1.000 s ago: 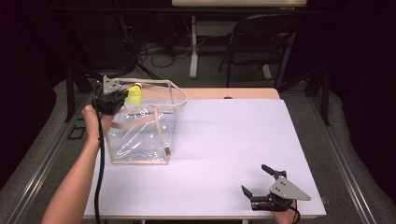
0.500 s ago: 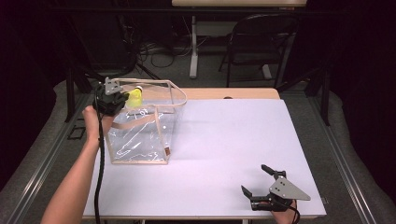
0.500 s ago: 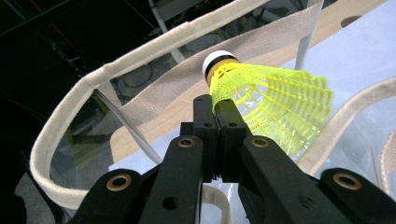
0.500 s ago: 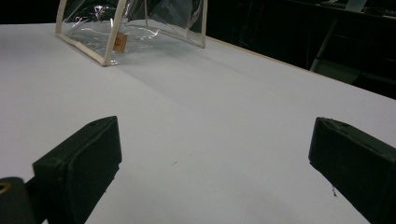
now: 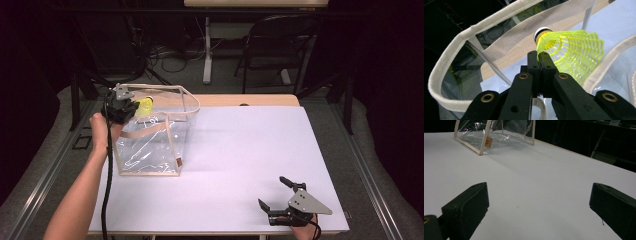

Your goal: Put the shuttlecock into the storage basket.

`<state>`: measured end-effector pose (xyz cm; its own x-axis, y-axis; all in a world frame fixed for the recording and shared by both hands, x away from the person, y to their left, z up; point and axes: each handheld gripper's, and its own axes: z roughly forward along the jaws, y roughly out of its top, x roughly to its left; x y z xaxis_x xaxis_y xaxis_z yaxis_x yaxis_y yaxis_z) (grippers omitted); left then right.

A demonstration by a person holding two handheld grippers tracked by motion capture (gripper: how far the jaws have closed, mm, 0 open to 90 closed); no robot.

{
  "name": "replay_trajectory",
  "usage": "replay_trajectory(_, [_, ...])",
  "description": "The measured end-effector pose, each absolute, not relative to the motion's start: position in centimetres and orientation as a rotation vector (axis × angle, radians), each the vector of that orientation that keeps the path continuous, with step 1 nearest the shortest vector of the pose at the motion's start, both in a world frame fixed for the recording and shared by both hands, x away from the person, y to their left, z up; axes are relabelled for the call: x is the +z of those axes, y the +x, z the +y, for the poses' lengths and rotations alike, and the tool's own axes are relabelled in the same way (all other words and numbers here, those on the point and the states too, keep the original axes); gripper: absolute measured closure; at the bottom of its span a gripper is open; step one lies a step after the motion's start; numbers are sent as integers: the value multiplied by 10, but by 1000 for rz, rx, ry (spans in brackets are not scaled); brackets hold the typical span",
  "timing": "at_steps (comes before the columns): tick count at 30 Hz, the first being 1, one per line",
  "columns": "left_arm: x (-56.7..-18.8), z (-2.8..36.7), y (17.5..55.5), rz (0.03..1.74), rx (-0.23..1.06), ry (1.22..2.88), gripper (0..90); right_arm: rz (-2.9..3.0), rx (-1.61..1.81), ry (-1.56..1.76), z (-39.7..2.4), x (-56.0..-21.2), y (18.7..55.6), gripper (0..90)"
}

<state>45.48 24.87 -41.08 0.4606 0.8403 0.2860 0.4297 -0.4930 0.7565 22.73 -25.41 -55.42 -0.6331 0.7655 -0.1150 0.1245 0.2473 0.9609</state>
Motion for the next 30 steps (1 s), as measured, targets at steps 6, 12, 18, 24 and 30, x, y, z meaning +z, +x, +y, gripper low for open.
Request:
replay_trajectory(6, [-412,247,457,1057,885,2130,887,1938,1410,807,-254,-554,227,20])
replay_trajectory(12, [-413,246,461,1066,888,2154,886,1942,1411,807,-254,-554,227,20])
replay_trajectory(18, [-414,243,462,1066,898,2176,885,1943,1412,805,-254,-554,228,20])
replay_trajectory(24, [-414,241,464,1059,915,2211,877,1944,1411,805,-254,-555,228,20])
replay_trajectory(30, [-414,238,465,1062,926,2246,871,1946,1407,807,-254,-555,228,20])
